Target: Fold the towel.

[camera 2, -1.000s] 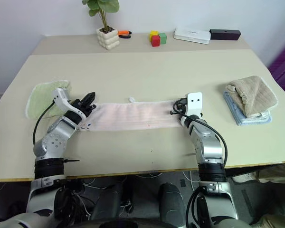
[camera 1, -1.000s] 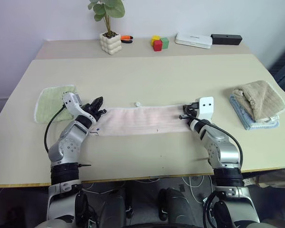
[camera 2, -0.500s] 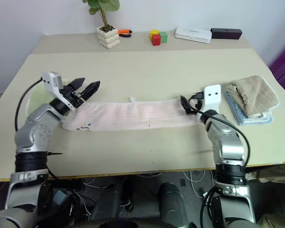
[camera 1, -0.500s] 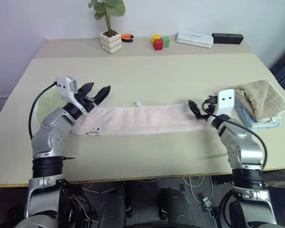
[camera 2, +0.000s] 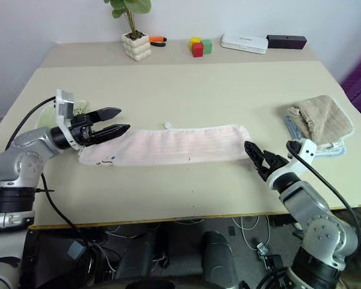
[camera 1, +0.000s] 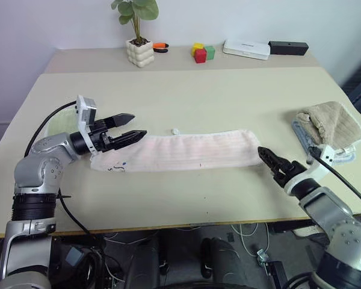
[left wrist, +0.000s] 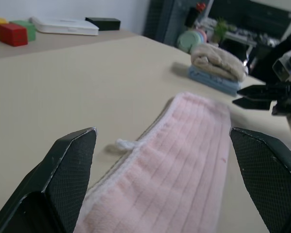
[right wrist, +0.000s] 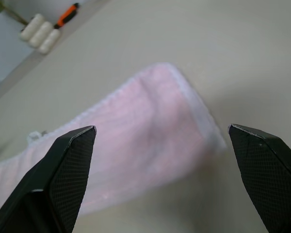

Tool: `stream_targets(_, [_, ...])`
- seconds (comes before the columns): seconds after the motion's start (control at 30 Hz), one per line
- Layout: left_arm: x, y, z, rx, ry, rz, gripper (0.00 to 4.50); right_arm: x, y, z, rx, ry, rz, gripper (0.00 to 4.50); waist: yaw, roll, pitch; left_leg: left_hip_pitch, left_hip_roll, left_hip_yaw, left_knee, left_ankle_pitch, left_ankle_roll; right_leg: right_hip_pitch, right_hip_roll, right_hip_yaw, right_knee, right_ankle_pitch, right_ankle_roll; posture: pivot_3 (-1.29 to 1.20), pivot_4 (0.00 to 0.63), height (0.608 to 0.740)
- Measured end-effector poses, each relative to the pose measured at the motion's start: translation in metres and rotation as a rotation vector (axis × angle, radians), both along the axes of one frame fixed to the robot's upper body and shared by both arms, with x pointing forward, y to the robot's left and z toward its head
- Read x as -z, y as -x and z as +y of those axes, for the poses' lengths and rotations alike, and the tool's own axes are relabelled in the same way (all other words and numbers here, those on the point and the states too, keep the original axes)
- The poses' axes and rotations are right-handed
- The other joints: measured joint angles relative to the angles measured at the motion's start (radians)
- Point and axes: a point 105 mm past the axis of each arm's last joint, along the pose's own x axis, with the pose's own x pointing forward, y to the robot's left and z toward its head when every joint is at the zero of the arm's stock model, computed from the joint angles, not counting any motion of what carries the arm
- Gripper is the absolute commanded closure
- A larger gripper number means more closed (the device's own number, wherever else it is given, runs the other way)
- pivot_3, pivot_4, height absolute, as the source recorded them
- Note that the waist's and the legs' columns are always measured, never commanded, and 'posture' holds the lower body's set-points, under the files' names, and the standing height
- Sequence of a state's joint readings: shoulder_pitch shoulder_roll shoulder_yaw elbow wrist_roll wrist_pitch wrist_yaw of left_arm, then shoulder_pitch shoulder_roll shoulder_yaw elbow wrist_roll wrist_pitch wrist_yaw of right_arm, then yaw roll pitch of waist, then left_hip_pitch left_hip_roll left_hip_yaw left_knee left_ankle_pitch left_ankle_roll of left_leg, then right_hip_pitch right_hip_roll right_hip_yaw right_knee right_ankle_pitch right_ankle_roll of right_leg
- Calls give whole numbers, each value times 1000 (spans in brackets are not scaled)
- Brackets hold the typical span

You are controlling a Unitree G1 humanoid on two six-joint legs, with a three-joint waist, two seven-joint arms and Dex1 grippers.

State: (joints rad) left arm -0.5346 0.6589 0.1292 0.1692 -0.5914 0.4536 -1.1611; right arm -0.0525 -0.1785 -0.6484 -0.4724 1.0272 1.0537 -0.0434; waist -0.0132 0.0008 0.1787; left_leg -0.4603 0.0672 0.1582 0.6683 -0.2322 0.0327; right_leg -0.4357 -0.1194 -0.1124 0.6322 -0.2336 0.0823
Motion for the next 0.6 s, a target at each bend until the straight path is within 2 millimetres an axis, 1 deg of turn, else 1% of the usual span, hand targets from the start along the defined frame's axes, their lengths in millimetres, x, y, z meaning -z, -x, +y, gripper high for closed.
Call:
stream_targets(0.1, [0,-3,-3,35,-19,-4,0,4,1,5,23,-69,21,71,0,0,0,0,-1,0,-2,1,0,-1,0,0,-1,1,3,0,150,740])
stream_targets(0.2, [-3,-5,-4,45,-33,-23,0,3,0,4,44,-89,31,71,-1,0,0,0,-1,0,-3,1,1,-1,1,0,-1,1,3,0,150,740])
stream_targets(0.27, [-4,-5,-5,48,-32,-29,0,8,0,6,50,-100,50,71,-2,0,0,0,-1,0,-3,1,0,-1,1,0,-1,2,3,0,150,740])
stream_targets(0.3, [-3,-5,-5,48,-32,-30,0,11,-2,7,58,-118,55,71,-2,0,0,0,-1,0,-3,1,0,0,1,0,-1,2,3,0,150,740])
stream_targets(0.4, [-1,-3,-7,49,-34,-34,0,11,-7,9,63,-139,46,71,-4,0,0,1,-1,0,-3,1,0,1,1,0,-1,2,3,0,150,740])
stream_targets(0.5, [1,-1,-8,39,-37,-36,0,12,-16,11,67,-170,40,858,-7,-1,0,2,-1,0,-2,1,0,1,1,0,-1,2,3,0,150,740])
stream_targets(0.6, [1,0,-8,27,-40,-39,0,17,-24,13,65,-200,52,2324,-7,-1,0,2,-1,0,-3,1,0,1,2,0,-1,2,3,0,150,740])
